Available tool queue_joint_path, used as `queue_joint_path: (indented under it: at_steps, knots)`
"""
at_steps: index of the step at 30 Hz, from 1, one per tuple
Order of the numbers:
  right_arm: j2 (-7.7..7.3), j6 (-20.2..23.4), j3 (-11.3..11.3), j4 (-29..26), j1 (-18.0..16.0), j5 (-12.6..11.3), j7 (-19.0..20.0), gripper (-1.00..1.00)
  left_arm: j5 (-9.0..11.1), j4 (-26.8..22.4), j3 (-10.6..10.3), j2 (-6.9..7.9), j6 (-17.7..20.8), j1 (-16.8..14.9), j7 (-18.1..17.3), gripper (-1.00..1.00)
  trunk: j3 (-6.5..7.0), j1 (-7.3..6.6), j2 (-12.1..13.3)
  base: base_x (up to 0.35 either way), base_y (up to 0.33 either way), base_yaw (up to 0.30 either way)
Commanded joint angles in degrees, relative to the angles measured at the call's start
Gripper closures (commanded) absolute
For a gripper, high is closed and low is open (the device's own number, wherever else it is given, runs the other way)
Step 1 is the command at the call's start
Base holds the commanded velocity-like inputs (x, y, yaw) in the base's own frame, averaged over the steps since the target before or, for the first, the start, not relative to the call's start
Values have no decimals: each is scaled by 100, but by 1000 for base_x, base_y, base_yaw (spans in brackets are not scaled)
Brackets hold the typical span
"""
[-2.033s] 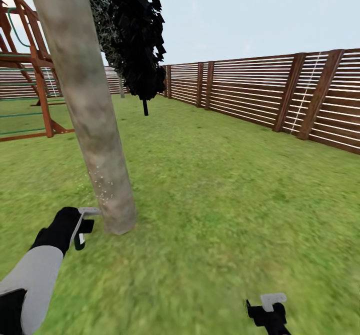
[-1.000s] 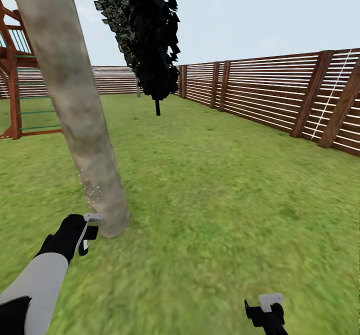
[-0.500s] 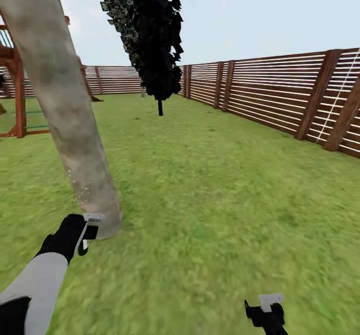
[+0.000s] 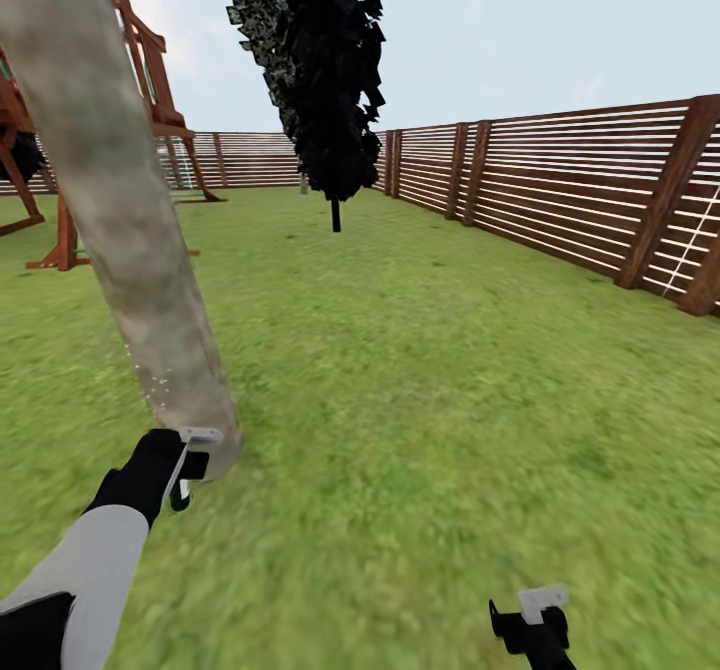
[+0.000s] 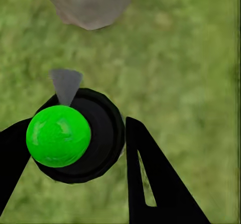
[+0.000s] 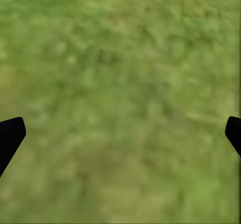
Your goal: In the garden, pick up the pesticide atomizer on the floor and spray pesticide onto both trees until each tree trunk is fully covered.
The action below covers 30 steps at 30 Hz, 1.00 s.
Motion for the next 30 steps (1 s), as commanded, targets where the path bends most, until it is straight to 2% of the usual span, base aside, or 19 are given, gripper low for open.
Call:
queue_joint_path:
  at_steps: [1,4,6,8,10,12,14,15,17,18,22,25,30]
  knots:
    - [-1,-22,-32,11,-6,60,-28,-100,-78,-21,22,-10,17,-4,-58,100,-5,2,-2,268,-169,0]
    - [-1,-22,-31,11,-6,60,-28,-100,-88,-26,46,68,19,-4,-60,100,-5,2,-2,273,-164,43]
    - [-1,-22,-30,11,-6,60,-28,-100,-90,-24,60,240,21,-4,-60,100,-5,2,-2,276,-146,184]
    - [-1,-22,-31,11,-6,60,-28,-100,-84,9,71,527,21,17,-61,100,-5,2,-2,276,-139,251]
    - [-1,-22,-31,11,-6,60,-28,-100,-82,-16,63,620,11,257,-61,100,-5,2,-2,255,-122,273]
    - [-1,-22,-34,11,-6,60,-28,-100,-68,6,53,591,-93,367,-57,100,-5,2,-2,100,-39,277]
    - [-1,-22,-34,11,-6,60,-28,-100,-60,27,50,234,-304,396,87,100,-5,2,-2,13,-5,278]
    - [-1,-22,-32,11,-6,60,-28,-100,-45,28,60,150,-320,398,216,100,-5,2,-2,4,-2,278]
    - [-1,-22,-30,11,-6,60,-28,-100,-21,26,92,79,-332,400,398,100,-5,2,-2,2,-1,278]
    - [-1,-22,-32,11,-6,60,-28,-100,-13,23,113,96,-335,400,437,100,-5,2,-2,0,0,278]
    - [-1,-22,-34,11,-6,60,-28,-100,9,19,450,314,-361,399,450,100,-5,2,-2,0,0,278]
    - [-1,-22,-32,11,-6,60,-28,-100,14,27,478,262,-371,400,454,100,-5,2,-2,0,0,220]
    - [-1,-22,-32,11,-6,60,-28,-100,15,22,480,185,-372,400,458,100,-5,2,-2,149,-95,27]
